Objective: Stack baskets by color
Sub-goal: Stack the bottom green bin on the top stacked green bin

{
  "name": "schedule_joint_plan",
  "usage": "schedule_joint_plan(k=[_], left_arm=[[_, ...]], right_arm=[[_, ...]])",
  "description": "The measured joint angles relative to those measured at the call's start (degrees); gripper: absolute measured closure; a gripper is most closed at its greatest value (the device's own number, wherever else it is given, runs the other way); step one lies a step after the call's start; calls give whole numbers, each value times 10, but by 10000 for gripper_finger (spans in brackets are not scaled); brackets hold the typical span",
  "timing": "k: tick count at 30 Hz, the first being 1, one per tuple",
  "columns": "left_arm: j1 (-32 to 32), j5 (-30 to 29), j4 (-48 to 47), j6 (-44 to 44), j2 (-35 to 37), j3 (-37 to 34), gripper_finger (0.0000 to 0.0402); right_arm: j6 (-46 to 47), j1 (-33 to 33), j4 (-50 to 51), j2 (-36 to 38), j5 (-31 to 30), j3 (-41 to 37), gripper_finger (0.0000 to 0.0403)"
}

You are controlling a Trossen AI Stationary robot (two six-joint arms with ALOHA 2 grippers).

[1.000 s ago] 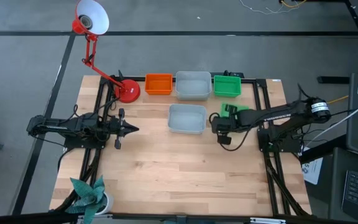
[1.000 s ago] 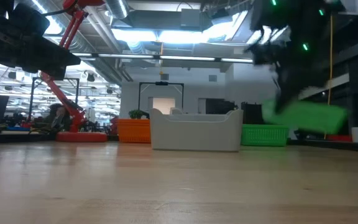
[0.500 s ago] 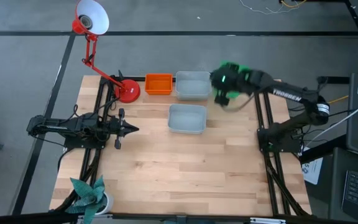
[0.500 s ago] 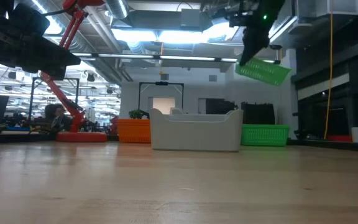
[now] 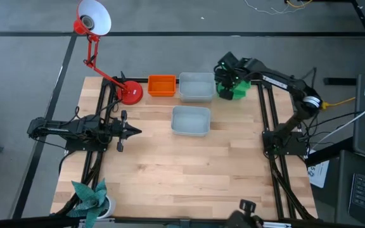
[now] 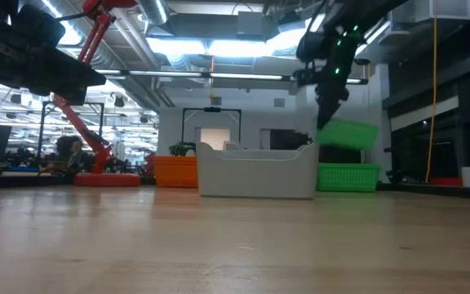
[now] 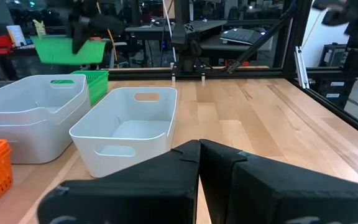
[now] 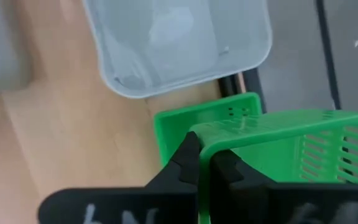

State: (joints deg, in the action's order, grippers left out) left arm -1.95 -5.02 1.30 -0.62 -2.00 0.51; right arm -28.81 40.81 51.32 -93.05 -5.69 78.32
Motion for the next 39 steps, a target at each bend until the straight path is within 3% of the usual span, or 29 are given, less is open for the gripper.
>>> schedule_joint_plan(k=[9, 20, 32, 39], left_arm=[[0, 0, 0, 0, 0, 0, 401], [0, 0, 0, 0, 0, 0, 401], [0, 0, 0, 0, 0, 0, 401], [0, 0, 0, 0, 0, 0, 401]], right_arm=[[-2, 5, -24, -68, 0, 0, 403], [-27, 7, -4, -82, 12, -1, 402], [-32, 7, 4, -82, 22, 0, 347], [-25, 7, 16, -82, -39, 0, 327]])
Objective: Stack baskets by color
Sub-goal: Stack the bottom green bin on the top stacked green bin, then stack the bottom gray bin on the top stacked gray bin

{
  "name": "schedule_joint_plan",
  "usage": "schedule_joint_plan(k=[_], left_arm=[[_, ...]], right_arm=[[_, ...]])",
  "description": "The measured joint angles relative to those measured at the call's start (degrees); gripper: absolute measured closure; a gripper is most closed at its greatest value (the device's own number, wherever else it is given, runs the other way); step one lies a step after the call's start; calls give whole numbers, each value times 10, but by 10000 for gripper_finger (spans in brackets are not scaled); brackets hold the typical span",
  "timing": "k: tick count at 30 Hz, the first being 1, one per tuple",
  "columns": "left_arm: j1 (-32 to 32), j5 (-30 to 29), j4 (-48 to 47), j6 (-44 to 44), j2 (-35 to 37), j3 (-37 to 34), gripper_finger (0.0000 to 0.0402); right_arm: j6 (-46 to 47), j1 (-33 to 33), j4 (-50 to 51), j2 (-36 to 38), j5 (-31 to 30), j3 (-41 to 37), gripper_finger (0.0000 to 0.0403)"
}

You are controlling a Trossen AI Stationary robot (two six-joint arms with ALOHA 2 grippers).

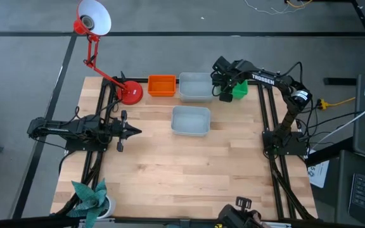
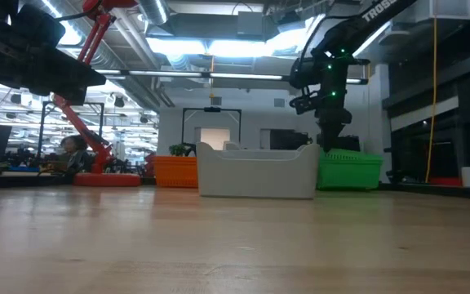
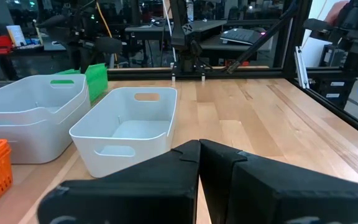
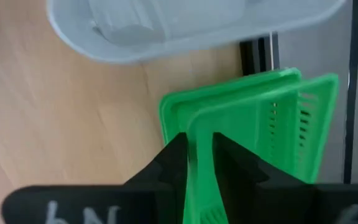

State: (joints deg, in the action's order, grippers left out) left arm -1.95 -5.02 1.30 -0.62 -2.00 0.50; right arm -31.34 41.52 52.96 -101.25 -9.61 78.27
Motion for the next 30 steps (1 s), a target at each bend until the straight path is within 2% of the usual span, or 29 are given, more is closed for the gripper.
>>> schedule_joint_plan(k=[7, 16, 19, 24, 30], left_arm=[[0, 0, 0, 0, 0, 0, 401], [0, 0, 0, 0, 0, 0, 401], [0, 0, 0, 0, 0, 0, 401], [0, 0, 0, 0, 0, 0, 401], [0, 0, 0, 0, 0, 0, 401]], right_arm=[[13, 0, 51, 0, -4, 0, 326], [29, -7, 60, 1, -4, 0, 325], [68, -16, 75, 2, 7, 0, 325], [151, -39, 160, 2, 82, 0, 325], [264, -81, 298, 2, 214, 0, 331]])
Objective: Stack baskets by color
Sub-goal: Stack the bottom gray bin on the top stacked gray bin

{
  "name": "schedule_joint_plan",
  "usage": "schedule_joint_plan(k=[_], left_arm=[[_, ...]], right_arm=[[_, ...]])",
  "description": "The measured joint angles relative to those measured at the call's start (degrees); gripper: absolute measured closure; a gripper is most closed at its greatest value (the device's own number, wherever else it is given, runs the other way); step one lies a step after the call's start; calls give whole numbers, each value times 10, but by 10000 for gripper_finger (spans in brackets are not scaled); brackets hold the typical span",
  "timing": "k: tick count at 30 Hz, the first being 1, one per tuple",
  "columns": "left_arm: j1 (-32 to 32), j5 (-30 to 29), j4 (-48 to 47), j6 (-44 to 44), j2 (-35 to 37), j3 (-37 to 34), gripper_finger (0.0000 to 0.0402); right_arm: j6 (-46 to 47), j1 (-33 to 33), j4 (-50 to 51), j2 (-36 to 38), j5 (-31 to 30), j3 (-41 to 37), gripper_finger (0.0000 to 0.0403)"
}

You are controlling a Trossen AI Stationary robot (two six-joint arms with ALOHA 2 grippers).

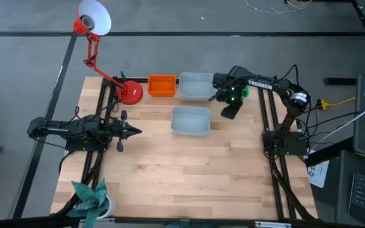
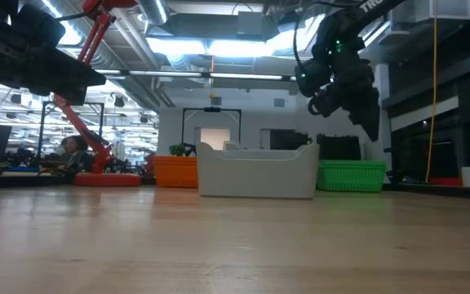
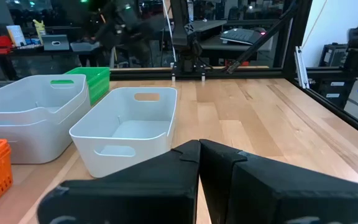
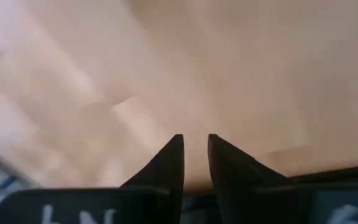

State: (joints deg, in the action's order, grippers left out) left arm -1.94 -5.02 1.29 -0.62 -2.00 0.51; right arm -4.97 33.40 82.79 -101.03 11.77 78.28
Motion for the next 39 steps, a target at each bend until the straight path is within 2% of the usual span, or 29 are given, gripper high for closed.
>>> schedule_joint_plan(k=[2, 5, 10, 12, 14, 16, 19, 22, 24, 28, 30, 34, 39], left_arm=[[0, 0, 0, 0, 0, 0, 401], [0, 0, 0, 0, 0, 0, 401], [0, 0, 0, 0, 0, 0, 401], [0, 0, 0, 0, 0, 0, 401], [0, 0, 0, 0, 0, 0, 401], [0, 0, 0, 0, 0, 0, 401], [0, 0, 0, 0, 0, 0, 401], [0, 0, 0, 0, 0, 0, 401], [0, 0, 0, 0, 0, 0, 401], [0, 0, 0, 0, 0, 0, 401], [0, 0, 0, 0, 0, 0, 401], [0, 0, 0, 0, 0, 0, 401], [0, 0, 0, 0, 0, 0, 401]], right_arm=[[7, -22, 2, 0, 30, 0, 332], [-32, -62, -32, 0, 91, 0, 332], [-100, -134, -150, 0, 336, 0, 332], [-107, -163, -205, 0, 404, 0, 332], [-105, -194, -266, 0, 436, 0, 332], [-105, -225, -327, 0, 437, 0, 332], [-103, -270, -414, 0, 401, 0, 332], [-105, -308, -486, 0, 325, 0, 332], [-106, -330, -514, 0, 240, 0, 332], [-104, -357, -511, 0, 29, 0, 332], [-112, -362, -504, 0, -42, 0, 332], [-175, -360, -484, 0, -79, 0, 332], [-177, -308, -429, 10, -106, 0, 332]])
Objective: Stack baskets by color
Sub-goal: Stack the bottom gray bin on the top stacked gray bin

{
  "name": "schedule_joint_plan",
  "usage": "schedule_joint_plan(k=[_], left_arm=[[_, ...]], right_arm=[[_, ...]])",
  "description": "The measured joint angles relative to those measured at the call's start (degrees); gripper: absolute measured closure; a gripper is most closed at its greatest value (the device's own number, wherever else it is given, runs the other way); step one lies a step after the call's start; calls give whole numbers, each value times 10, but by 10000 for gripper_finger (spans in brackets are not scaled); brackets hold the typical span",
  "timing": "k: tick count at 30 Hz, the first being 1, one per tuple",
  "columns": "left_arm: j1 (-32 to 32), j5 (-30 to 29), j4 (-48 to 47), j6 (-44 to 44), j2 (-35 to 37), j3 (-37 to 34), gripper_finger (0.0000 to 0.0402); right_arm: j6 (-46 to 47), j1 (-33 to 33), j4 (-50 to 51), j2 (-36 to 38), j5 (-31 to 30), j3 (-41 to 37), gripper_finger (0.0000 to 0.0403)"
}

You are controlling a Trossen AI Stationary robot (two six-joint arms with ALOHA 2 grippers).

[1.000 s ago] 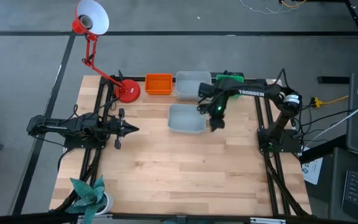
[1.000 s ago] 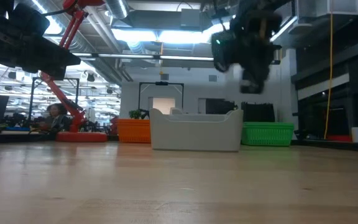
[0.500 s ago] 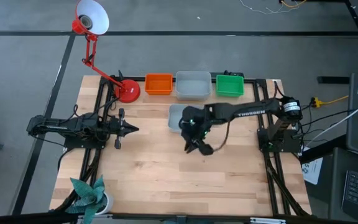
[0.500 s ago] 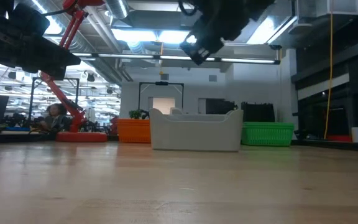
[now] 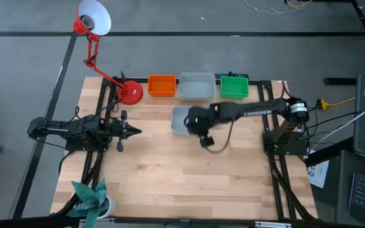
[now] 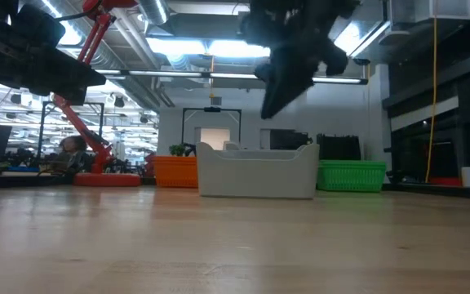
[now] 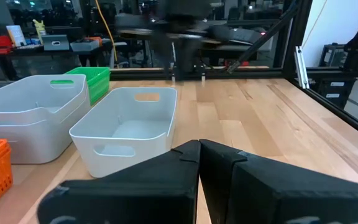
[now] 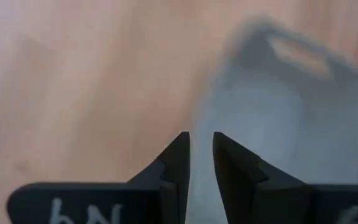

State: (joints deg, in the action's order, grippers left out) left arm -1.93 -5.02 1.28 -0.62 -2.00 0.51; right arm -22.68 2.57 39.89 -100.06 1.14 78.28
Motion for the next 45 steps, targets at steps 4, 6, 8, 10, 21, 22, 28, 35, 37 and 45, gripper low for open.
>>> schedule_joint_plan(k=[4, 6, 8, 10, 21, 22, 28, 35, 37, 45], left_arm=[[0, 0, 0, 0, 0, 0, 401], [0, 0, 0, 0, 0, 0, 401], [0, 0, 0, 0, 0, 0, 401], [0, 0, 0, 0, 0, 0, 401], [0, 0, 0, 0, 0, 0, 401], [0, 0, 0, 0, 0, 0, 401], [0, 0, 0, 0, 0, 0, 401], [0, 0, 0, 0, 0, 0, 401], [0, 0, 0, 0, 0, 0, 401], [0, 0, 0, 0, 0, 0, 401]], right_arm=[[13, 56, 28, 6, 37, 0, 332], [17, 79, 28, 6, 60, 0, 332], [28, 96, 15, 6, 62, 0, 332], [47, 108, -6, 6, 40, 0, 332], [43, 148, -29, 6, 24, 0, 308], [39, 150, -29, 4, 24, 0, 305], [31, 164, -33, -24, 32, 0, 300], [11, 173, -77, -64, 28, 0, 300], [11, 173, -91, -68, 28, 0, 300], [0, 177, -100, -68, 29, 0, 300]])
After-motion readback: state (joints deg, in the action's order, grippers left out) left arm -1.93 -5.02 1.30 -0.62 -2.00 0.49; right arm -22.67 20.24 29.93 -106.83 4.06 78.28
